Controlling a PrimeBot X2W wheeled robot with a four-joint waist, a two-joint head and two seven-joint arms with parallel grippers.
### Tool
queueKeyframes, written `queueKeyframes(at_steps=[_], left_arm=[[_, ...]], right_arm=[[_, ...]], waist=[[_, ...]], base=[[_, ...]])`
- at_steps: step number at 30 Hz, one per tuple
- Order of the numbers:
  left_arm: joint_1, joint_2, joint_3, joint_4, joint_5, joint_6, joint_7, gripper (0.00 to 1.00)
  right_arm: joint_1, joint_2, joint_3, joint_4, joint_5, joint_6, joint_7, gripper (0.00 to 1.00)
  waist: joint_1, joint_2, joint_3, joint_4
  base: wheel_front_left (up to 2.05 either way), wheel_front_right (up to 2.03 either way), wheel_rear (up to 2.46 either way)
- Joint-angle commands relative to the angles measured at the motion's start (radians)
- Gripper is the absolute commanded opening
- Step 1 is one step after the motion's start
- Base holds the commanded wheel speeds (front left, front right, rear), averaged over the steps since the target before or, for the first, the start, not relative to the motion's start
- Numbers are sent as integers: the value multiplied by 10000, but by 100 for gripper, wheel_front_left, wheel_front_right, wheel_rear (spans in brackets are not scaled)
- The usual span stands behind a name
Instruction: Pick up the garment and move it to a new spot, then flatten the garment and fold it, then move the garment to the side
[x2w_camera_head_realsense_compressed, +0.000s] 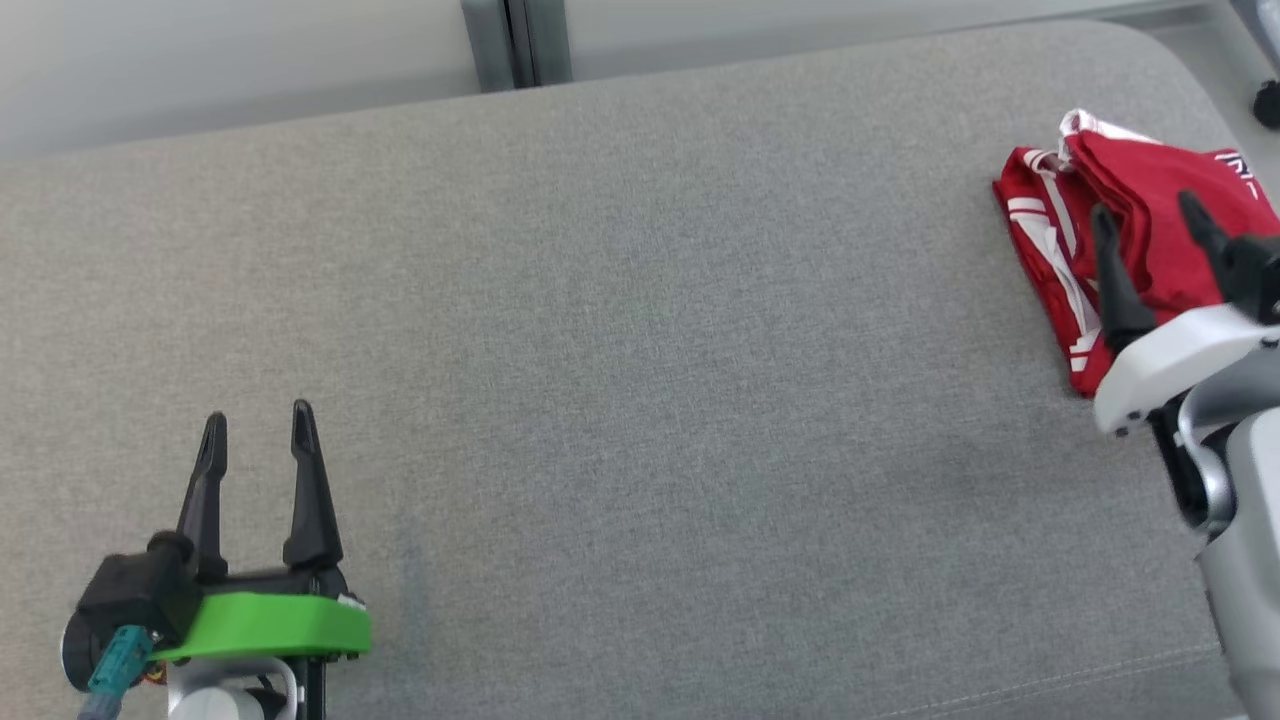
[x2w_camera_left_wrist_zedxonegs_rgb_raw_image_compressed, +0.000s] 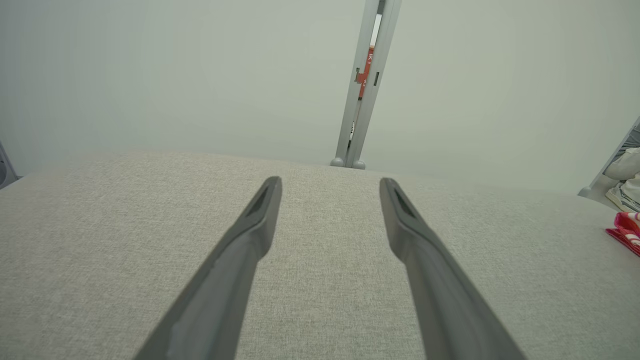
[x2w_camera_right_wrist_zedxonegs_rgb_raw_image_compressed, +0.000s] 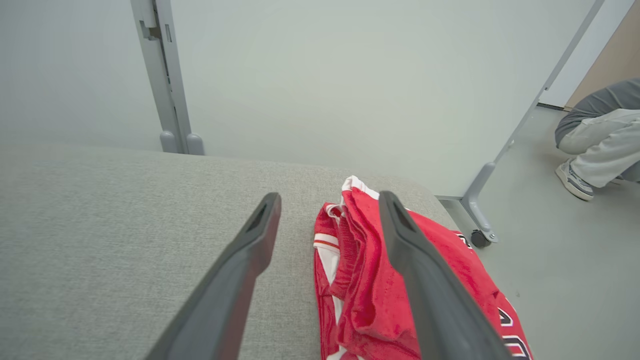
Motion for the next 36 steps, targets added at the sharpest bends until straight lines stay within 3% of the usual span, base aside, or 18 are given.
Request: queueKeyframes(at_steps=[1,10,17,36], left_arm=[[337,28,60,129,83,58,4,100],[1021,29,129,822,-47,116,4,100],[1122,31,59,1204,122,65,4,100],[952,31,-66,1308,303,-69,4,100]], right_arm=[[440,213,21,-183,5,-16,-207,100],[2069,1432,576,-632,-48,-16,-1155,100],[2870,2022,184,-395,-129,-16,-1480,100],[3499,2526,-137,-492,-277,-16,-1423,100]], waist=[[0,0,-1086,345],[0,0,-1775,630],[0,0,-1962,806],[0,0,-1990,662]], base=[[0,0,0],[0,0,0],[0,0,0],[0,0,0]])
